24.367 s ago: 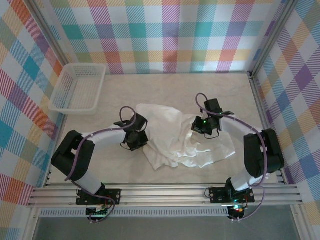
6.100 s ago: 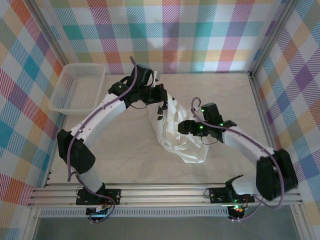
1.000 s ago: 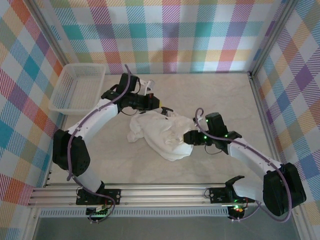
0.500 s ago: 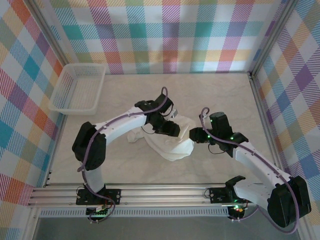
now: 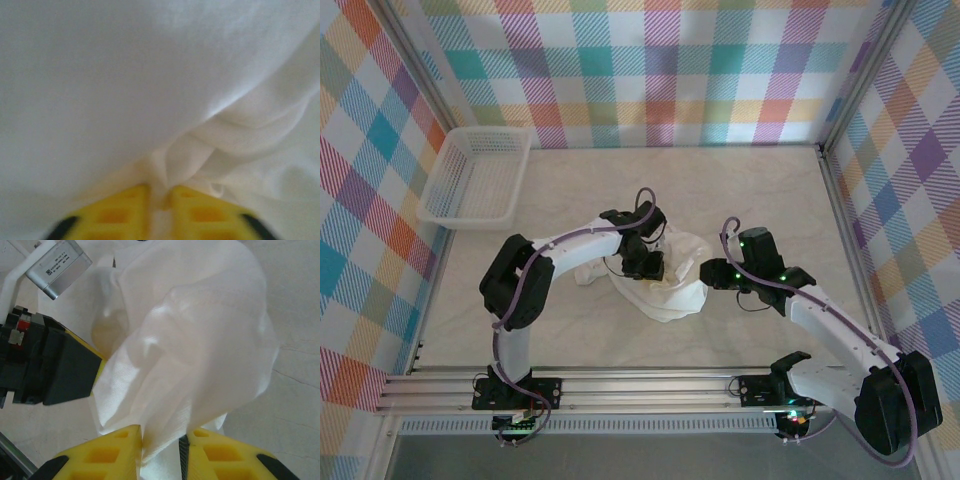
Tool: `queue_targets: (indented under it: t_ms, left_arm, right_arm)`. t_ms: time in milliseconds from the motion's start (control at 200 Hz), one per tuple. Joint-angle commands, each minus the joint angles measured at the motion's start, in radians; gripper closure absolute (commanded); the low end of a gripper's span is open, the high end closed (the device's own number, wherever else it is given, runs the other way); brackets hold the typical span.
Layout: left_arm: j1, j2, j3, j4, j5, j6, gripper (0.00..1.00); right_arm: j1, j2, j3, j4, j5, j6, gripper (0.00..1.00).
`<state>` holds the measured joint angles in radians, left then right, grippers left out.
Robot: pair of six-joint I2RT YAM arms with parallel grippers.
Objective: Fold the inside-out t-shirt
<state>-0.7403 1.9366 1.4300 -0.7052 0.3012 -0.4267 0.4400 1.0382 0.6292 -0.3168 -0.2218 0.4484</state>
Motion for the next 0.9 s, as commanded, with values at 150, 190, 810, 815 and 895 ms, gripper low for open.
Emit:
queue_targets:
  t_ms: [150, 190, 810, 815, 895]
  left_arm:
    - [0.079, -0.156, 0.024, 0.171, 0.157, -0.008, 1.0]
    - [0.082, -0.177, 0.036, 0.178, 0.177, 0.007, 1.0]
    - [0.06, -0.237, 0.041, 0.196, 0.268, 0.034, 1.0]
    - [0.061, -0.238, 0.042, 0.195, 0.268, 0.035, 1.0]
    - [0.061, -0.249, 0.043, 0.194, 0.268, 0.042, 1.0]
  right_arm:
    - [0.006, -0.11, -0.183, -0.005, 0.083, 0.195, 0.67]
    - [0.005, -0.136, -0.193, -0.021, 0.106, 0.202, 0.59]
    - [0.032, 0.145, 0.118, 0.147, -0.117, -0.355, 0.27]
    - [0.033, 0.153, 0.119, 0.149, -0.113, -0.356, 0.27]
    - [0.037, 0.224, 0.138, 0.174, -0.026, -0.319, 0.52]
